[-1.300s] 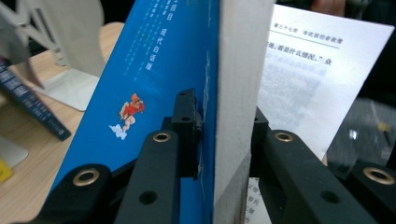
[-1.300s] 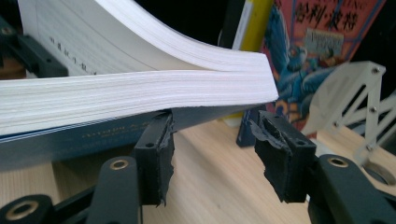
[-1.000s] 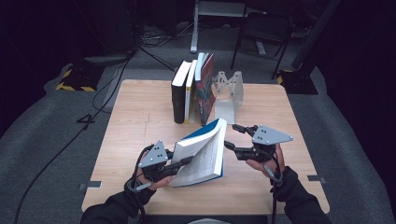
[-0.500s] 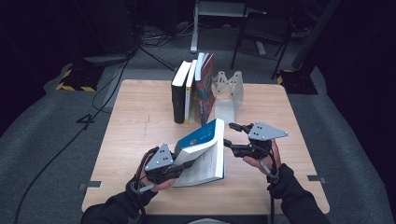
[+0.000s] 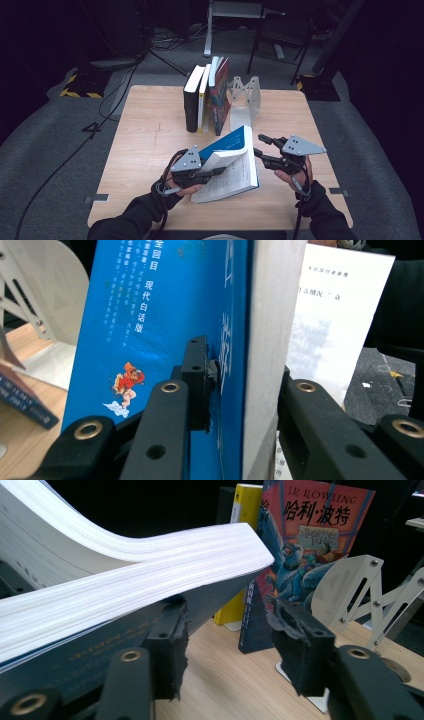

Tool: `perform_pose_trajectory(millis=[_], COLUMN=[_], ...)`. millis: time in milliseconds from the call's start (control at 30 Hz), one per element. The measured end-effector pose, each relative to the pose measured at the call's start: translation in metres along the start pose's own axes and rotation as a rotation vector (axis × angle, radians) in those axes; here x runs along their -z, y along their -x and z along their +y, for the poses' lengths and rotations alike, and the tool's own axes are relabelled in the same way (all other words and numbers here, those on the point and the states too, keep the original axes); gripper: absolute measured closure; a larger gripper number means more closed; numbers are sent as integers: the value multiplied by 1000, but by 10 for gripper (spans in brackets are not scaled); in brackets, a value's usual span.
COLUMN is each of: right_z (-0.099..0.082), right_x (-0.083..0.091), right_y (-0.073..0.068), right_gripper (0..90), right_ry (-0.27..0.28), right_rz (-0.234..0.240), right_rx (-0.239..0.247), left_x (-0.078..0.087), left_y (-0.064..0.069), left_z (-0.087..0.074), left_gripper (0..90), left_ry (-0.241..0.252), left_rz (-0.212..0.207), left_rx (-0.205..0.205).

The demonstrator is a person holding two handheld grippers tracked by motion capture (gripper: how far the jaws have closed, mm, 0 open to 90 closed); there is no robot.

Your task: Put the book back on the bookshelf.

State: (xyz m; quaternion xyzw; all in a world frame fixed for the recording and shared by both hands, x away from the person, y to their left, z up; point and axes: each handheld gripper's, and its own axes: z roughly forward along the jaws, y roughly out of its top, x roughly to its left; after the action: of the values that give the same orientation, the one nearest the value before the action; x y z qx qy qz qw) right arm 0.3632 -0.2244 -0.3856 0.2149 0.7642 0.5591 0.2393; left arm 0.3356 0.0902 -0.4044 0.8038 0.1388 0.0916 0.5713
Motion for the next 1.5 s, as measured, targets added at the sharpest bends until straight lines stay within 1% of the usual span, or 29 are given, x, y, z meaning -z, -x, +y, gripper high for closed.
perform_pose_trajectory(millis=[100, 167, 233, 300, 333, 433, 467, 500, 633, 700, 800, 833, 867, 900, 933, 967, 1000, 1033, 1067, 1100, 1133, 1167, 1200, 1233, 1300, 1333, 1367, 1433, 1500], right_z=[4, 4, 3, 4, 5, 9, 13, 19, 27, 29, 31, 31, 31, 30, 30, 29, 27, 25, 24, 24, 24, 24, 25, 26, 28, 29, 30, 31, 31], right_x=[7, 13, 18, 22, 24, 24, 22, 20, 13, 8, -1, -3, -3, -6, -10, -13, -17, -21, -23, -25, -25, -26, -27, -27, -27, -27, -26, -25, -24], right_y=[3, 9, 12, 14, 15, 13, 11, 8, 0, -7, -19, -22, -22, -25, -29, -31, -35, -39, -41, -42, -42, -43, -45, -46, -48, -49, -49, -49, -47], right_gripper=[511, 510, 511, 537, 538, 538, 537, 525, 474, 467, 428, 406, 406, 386, 358, 353, 339, 327, 327, 327, 327, 328, 334, 339, 339, 339, 340, 324, 320], right_ry=[18, 13, 5, 3, 6, 7, 3, 4, -1, -7, -39, -44, -44, -46, -60, -64, -78, -96, -97, -99, -99, -102, -93, -87, -75, -68, -65, -67, -75], right_rz=[-7, -6, -21, -27, -16, -7, 6, 16, 14, 11, 16, 35, 35, 43, 53, 70, 82, 87, 93, 94, 94, 86, 80, 79, 91, 92, 94, 89, 86], right_rx=[-3, 0, -6, 1, -4, 2, 14, 41, 51, 65, 89, 93, 93, 94, 89, 84, 84, 85, 88, 85, 85, 79, 83, 85, 90, 91, 91, 102, 84], left_x=[-7, -16, -22, -24, -24, -17, -11, -7, 8, 14, 24, 27, 27, 31, 32, 32, 31, 31, 28, 28, 26, 25, 25, 25, 23, 21, 17, 13, 9], left_y=[-2, -2, -4, -5, -5, -7, -8, -9, -7, -5, -4, -4, -4, -2, -1, 1, 2, 2, 2, 2, 1, -1, -5, -8, -14, -16, -17, -20, -25], left_z=[5, 8, 10, 11, 11, 10, 8, 7, 1, -1, -7, -10, -10, -13, -16, -21, -27, -27, -35, -35, -39, -42, -43, -43, -43, -44, -43, -41, -41], left_gripper=[741, 740, 739, 739, 739, 734, 734, 736, 749, 752, 752, 747, 730, 730, 701, 679, 656, 641, 638, 644, 644, 656, 683, 718, 757, 764, 764, 762, 761], left_ry=[10, 18, 23, 33, 33, 38, 47, 50, 47, 38, 37, 35, 35, 28, 22, -11, -40, -40, -83, -83, -110, -122, -111, -109, -105, -95, -90, -87, -79], left_rz=[-19, -39, -56, -67, -67, -66, -58, -50, -5, 20, 66, 85, 85, 113, 129, 153, 159, 159, 150, 150, 150, 131, 109, 93, 65, 36, 13, -11, -41], left_rx=[-2, -12, -24, -25, -25, -37, -27, -22, -27, -41, -32, -25, -25, -17, -15, -7, -9, -9, 8, 8, 7, 24, 50, 64, 64, 79, 75, 72, 67])
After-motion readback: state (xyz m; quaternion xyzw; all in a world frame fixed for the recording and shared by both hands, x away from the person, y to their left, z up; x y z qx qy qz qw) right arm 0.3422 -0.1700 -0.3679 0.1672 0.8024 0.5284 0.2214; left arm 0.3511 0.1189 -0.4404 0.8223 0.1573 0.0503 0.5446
